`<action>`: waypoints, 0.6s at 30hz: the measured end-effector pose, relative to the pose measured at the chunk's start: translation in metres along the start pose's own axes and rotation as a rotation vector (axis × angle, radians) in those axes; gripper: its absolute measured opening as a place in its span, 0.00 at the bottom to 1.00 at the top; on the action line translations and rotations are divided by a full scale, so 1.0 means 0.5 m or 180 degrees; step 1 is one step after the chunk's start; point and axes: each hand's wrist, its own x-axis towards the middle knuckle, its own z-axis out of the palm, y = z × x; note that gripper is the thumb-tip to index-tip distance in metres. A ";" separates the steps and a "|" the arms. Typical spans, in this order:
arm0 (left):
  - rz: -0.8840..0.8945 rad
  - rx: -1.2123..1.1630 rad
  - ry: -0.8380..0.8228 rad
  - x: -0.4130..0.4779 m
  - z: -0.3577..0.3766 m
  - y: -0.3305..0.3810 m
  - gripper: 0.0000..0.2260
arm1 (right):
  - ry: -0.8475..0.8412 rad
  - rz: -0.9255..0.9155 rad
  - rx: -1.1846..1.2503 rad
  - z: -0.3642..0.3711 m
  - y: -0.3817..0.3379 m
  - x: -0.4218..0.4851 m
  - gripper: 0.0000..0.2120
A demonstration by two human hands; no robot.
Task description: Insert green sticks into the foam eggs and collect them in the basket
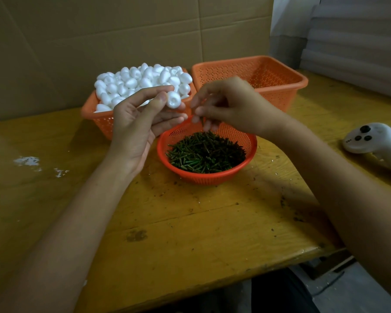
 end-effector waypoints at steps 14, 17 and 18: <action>-0.0002 -0.0073 0.0046 0.003 -0.004 -0.005 0.06 | 0.0725 0.0220 0.0627 -0.005 -0.005 -0.004 0.10; 0.0011 -0.0086 0.0041 0.004 -0.005 -0.005 0.06 | 0.0848 0.0095 0.0417 -0.002 -0.006 -0.006 0.09; 0.0010 -0.0091 0.0040 0.004 -0.005 -0.005 0.06 | 0.0873 0.0037 0.0352 -0.002 -0.007 -0.006 0.09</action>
